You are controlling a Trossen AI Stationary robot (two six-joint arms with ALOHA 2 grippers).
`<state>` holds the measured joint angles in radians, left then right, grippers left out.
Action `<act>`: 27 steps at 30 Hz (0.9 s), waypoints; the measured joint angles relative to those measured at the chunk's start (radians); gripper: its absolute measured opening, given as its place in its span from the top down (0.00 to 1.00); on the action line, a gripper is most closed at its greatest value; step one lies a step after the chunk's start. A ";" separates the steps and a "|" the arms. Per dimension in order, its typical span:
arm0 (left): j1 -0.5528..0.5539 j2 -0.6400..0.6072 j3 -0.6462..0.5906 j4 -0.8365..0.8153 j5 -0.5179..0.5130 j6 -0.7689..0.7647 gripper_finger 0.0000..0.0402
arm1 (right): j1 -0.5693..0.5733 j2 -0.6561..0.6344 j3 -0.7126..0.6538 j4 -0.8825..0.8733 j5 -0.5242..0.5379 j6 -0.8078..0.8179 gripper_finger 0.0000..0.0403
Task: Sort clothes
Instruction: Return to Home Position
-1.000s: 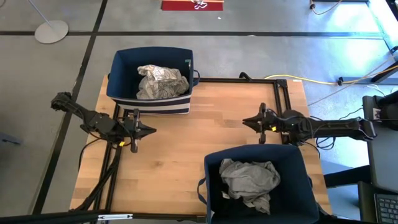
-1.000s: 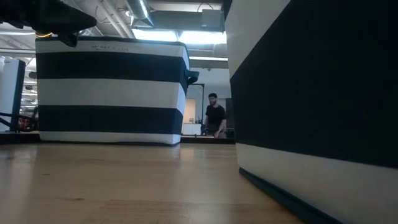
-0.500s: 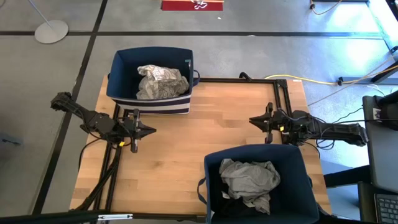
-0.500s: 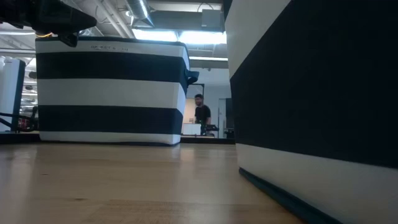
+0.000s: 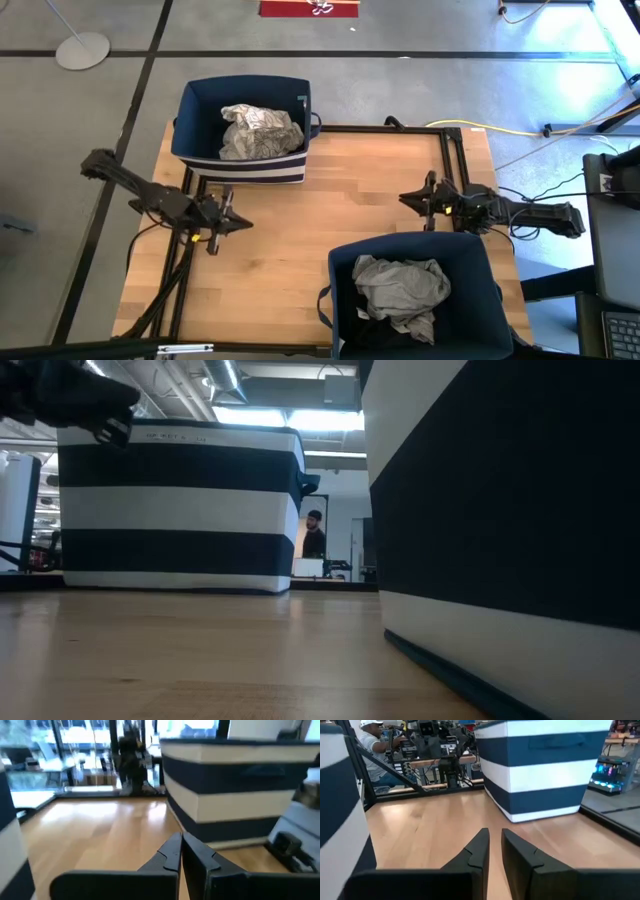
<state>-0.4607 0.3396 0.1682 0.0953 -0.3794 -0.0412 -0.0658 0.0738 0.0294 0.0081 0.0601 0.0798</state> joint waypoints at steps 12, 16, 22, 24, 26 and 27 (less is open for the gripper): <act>0.280 -0.071 -0.100 0.071 0.032 0.058 0.99 | 0.000 -0.007 -0.012 0.046 0.000 0.002 0.88; 0.340 -0.121 -0.155 0.070 0.096 0.015 0.99 | 0.000 -0.007 -0.012 0.045 0.000 0.004 0.88; 0.357 -0.227 -0.158 0.016 0.112 0.031 0.99 | 0.000 -0.007 -0.012 0.042 -0.010 0.020 0.88; 0.357 -0.264 -0.158 -0.007 0.140 0.041 0.99 | 0.000 -0.007 -0.012 0.039 -0.030 0.023 0.88; 0.357 -0.301 -0.158 -0.052 0.156 0.040 0.99 | 0.000 -0.007 -0.012 0.036 -0.056 0.030 0.88; 0.357 -0.313 -0.158 -0.051 0.169 0.041 0.99 | 0.000 -0.007 -0.012 0.033 -0.066 0.034 0.88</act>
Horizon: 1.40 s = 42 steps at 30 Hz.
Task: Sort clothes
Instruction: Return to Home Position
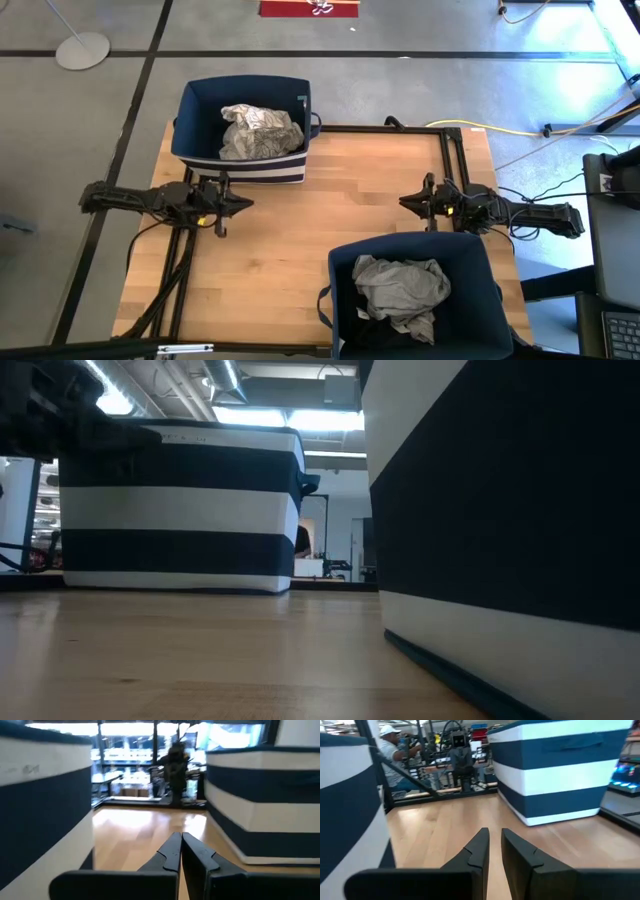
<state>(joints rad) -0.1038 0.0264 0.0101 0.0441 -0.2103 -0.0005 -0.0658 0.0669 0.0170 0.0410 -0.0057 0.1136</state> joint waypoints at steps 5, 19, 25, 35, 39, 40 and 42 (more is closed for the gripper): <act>-0.001 -0.023 0.000 -0.006 0.028 0.014 0.99 | 0.000 0.000 0.000 -0.020 -0.014 0.011 0.88; 0.000 -0.016 0.000 -0.006 0.026 -0.018 0.99 | 0.001 -0.035 0.001 -0.038 -0.013 0.013 0.88; 0.000 -0.016 0.000 -0.006 0.025 -0.018 0.99 | 0.000 -0.064 0.001 -0.038 0.012 0.005 0.88; 0.000 -0.016 0.000 -0.005 0.025 -0.018 0.99 | 0.000 -0.065 -0.001 -0.009 0.096 -0.043 0.88; 0.000 -0.016 0.000 -0.006 0.025 -0.018 0.99 | 0.000 -0.065 0.000 -0.029 0.084 -0.059 0.88; 0.000 -0.016 0.000 -0.006 0.025 -0.018 0.99 | 0.000 -0.065 0.000 -0.030 0.082 -0.058 0.88; 0.000 -0.016 0.000 -0.005 0.025 -0.018 0.99 | 0.000 -0.065 0.000 -0.031 0.081 -0.045 0.88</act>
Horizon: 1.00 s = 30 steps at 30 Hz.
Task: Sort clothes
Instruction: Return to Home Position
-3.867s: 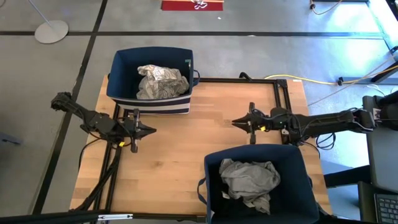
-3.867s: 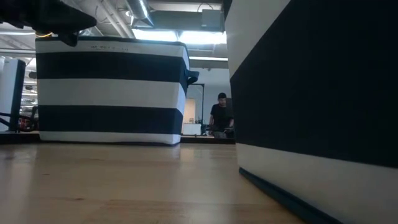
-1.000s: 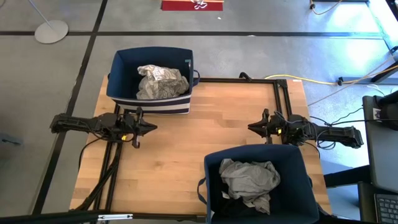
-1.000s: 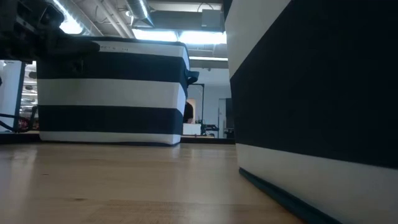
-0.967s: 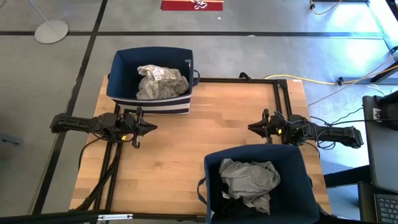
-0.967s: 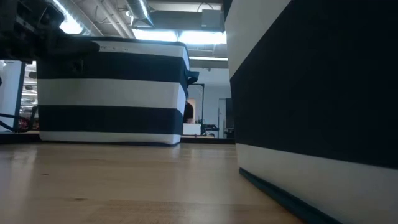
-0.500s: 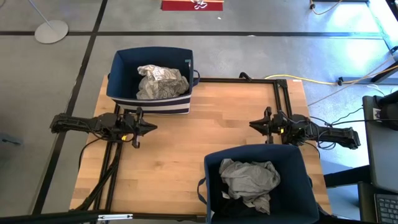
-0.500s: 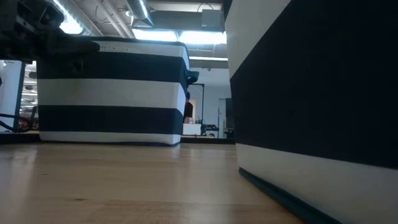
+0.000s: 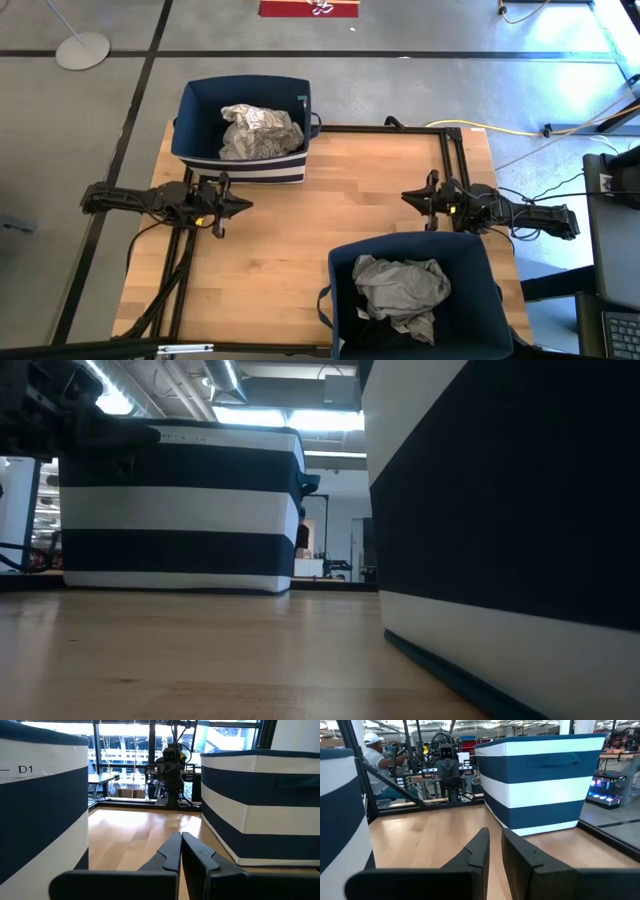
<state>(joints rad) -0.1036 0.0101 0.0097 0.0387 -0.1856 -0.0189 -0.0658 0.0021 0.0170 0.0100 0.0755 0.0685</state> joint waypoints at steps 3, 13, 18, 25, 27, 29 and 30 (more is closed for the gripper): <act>0.000 0.000 0.000 0.000 0.000 0.000 0.99 | 0.000 0.000 0.000 -0.001 0.000 0.033 0.87; 0.000 0.000 0.000 0.000 0.000 0.000 0.99 | 0.000 0.000 0.000 -0.001 -0.001 0.036 0.87; 0.000 0.000 0.000 0.000 0.000 0.000 0.99 | 0.000 0.000 0.000 -0.001 -0.001 0.037 0.87; 0.000 0.000 0.000 0.000 0.000 0.000 0.99 | 0.000 0.000 0.000 -0.001 -0.001 0.037 0.87; 0.000 0.000 0.000 0.000 0.000 0.000 0.99 | 0.000 0.000 0.000 -0.001 -0.001 0.037 0.87; 0.000 0.000 0.000 0.000 0.000 0.000 0.99 | 0.000 0.000 0.000 -0.001 -0.001 0.037 0.87; 0.000 0.000 0.000 0.000 0.000 0.000 0.99 | 0.000 0.000 0.000 -0.001 -0.001 0.037 0.87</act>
